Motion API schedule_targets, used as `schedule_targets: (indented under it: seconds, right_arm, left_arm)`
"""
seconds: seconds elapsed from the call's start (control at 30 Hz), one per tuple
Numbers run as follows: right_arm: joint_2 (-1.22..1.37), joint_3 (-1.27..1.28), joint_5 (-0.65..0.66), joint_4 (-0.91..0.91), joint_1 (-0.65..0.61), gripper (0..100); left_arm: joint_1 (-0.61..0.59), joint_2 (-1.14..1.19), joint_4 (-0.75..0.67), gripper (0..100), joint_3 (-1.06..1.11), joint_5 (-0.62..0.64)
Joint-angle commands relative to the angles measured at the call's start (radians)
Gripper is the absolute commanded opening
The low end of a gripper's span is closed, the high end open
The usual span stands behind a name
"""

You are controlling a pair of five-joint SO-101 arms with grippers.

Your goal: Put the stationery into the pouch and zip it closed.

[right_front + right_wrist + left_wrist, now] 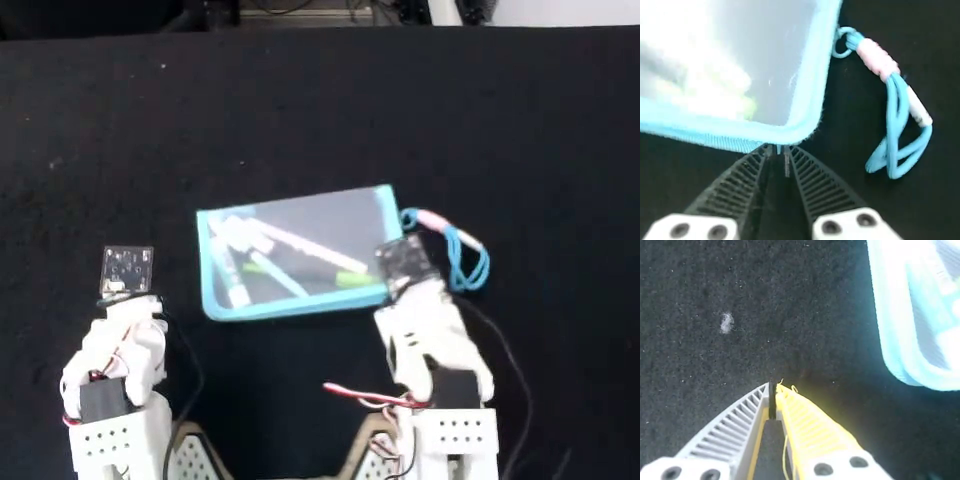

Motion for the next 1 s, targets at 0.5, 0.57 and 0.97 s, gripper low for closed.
schedule_targets:
  seconds: [0.5,0.57,0.97]
  right_arm:
    - [-0.001,-0.010,-0.117,0.112,0.258,1.2]
    - [-0.001,-0.010,-0.118,0.124,0.275,1.2]
    - [-0.001,-0.054,-0.304,0.183,0.232,1.5]
  left_arm:
    - [0.001,-0.006,0.054,3,0.031,0.259]
    - [0.001,-0.006,0.054,3,0.031,0.259]
    - [0.004,-0.006,0.054,3,0.031,0.259]
